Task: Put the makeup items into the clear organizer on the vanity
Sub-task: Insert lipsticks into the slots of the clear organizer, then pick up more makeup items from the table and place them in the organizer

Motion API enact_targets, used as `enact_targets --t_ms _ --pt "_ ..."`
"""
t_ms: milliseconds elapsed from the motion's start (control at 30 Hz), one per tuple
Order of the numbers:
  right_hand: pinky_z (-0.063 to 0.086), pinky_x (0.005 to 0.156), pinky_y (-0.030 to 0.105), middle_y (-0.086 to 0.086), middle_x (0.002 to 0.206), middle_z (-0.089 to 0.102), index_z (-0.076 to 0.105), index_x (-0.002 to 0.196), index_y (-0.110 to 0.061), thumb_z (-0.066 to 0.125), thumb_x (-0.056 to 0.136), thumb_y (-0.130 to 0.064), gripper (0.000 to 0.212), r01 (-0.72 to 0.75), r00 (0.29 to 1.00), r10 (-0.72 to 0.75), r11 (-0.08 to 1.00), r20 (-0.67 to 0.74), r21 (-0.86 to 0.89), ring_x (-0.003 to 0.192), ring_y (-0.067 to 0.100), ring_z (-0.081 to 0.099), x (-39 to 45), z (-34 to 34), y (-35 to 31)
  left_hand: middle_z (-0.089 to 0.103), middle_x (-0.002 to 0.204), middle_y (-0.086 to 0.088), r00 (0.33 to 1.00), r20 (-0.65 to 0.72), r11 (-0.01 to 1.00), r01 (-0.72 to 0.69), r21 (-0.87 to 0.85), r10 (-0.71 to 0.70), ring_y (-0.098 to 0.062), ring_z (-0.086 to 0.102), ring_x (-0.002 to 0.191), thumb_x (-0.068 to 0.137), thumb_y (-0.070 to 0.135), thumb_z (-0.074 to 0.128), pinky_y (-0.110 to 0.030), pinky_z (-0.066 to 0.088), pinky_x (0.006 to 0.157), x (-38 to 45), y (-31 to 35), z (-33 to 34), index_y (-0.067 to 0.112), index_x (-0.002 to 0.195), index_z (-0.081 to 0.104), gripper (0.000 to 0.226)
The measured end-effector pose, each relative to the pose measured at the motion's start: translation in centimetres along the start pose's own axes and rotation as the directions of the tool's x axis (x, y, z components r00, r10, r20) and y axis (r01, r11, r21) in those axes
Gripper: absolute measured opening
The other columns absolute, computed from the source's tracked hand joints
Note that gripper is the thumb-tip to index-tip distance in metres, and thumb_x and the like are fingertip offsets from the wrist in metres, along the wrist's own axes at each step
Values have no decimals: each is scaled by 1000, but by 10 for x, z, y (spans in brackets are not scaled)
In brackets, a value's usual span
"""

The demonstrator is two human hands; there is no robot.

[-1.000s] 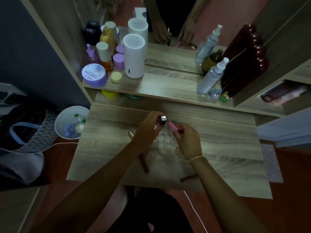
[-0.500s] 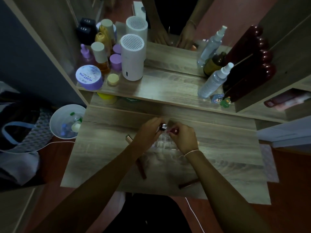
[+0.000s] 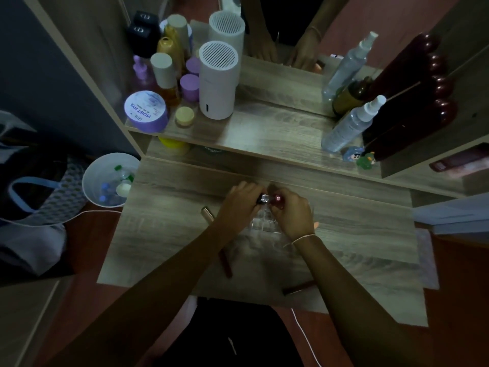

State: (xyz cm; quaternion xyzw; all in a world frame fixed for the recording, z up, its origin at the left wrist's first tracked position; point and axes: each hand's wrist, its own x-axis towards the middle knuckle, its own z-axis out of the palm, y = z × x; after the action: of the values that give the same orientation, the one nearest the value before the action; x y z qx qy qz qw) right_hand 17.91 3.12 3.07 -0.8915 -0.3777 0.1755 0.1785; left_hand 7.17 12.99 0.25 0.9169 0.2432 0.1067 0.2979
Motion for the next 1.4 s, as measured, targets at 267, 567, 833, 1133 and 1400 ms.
enact_targets --t_ms 267,567,833,1133,1400 --pt "54 78 37 9 94 75 66 99 -20 69 75 -14 24 -10 1000 10 1000 -10 25 87 30 69 -3 1 4 60 114 -8 999 38 998 8 66 -11 -27 50 107 85 16 62 -36 37 86 0 2 4 13 111 56 27" --pt "55 79 43 8 91 75 64 101 -17 70 80 -19 21 7 999 -3 994 -41 105 84 27 69 -13 -3 10 58 114 -11 999 34 997 29 76 -32 -29 49 107 85 18 63 -38 40 86 -2 2 6 10 112 57 29" --pt "55 73 41 5 79 65 60 98 -16 68 82 -17 18 8 992 13 987 -128 160 74 21 62 -48 -5 5 58 119 -18 980 -131 984 132 -122 -147 -30 52 110 87 17 66 -39 43 91 -36 -6 -13 6 121 56 37" --pt "52 74 40 12 91 71 65 95 -15 62 81 -18 14 18 992 -33 993 120 120 87 32 66 -83 39 -16 55 109 -9 809 -106 800 537 -268 -578 -25 55 98 86 22 62 -28 41 77 -126 -22 6 16 106 54 22" --pt "53 75 41 15 96 71 67 105 -19 56 88 -32 24 149 979 -150 989 139 14 90 35 65 -78 70 -30 53 113 -9 771 -79 760 596 -257 -632 -25 57 96 81 31 69 -39 48 79 -143 -7 17 12 112 49 41"
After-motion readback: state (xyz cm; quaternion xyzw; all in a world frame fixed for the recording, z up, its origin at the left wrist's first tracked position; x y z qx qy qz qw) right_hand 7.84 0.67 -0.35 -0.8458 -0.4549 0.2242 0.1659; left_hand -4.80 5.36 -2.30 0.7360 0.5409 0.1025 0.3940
